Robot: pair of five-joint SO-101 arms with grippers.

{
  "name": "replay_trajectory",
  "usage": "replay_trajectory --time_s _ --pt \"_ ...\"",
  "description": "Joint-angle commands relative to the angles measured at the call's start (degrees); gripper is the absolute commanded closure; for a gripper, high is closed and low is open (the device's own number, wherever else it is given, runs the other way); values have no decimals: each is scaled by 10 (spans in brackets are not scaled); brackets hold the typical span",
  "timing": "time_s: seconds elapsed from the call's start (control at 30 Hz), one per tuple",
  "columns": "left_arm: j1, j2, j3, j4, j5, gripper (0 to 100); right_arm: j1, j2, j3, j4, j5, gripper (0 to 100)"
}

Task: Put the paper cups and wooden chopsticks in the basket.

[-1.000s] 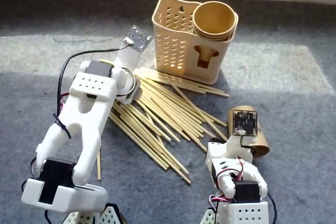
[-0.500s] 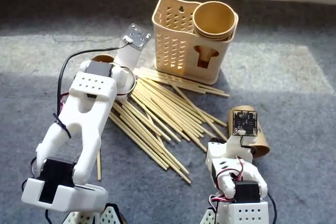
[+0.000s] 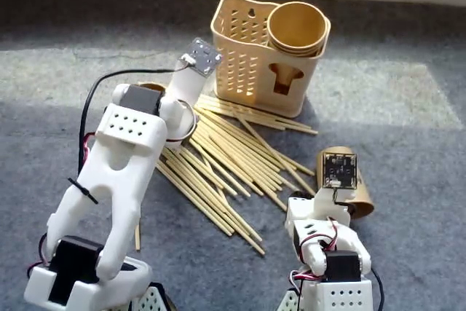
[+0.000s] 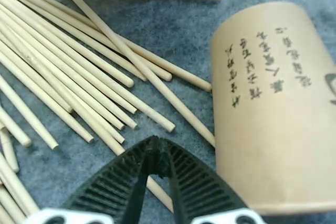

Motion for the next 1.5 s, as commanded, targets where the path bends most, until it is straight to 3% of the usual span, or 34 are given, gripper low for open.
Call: replay_trajectory --time_s 0.0,0.27,0.4,0.67,1.0,1.47 --pt "32 -25 -28 18 2 994 7 -7 80 -16 3 992" --pt "61 -25 12 13 -1 992 7 -7 80 -16 3 992" --pt "58 -25 24 13 -40 992 7 -7 80 -16 3 992" --pt "55 -25 26 18 -52 829 7 -7 80 -16 3 992" --pt "55 -26 25 17 -55 826 7 -7 80 -16 3 992" --pt "53 -31 47 5 -55 995 7 -7 80 -16 3 992"
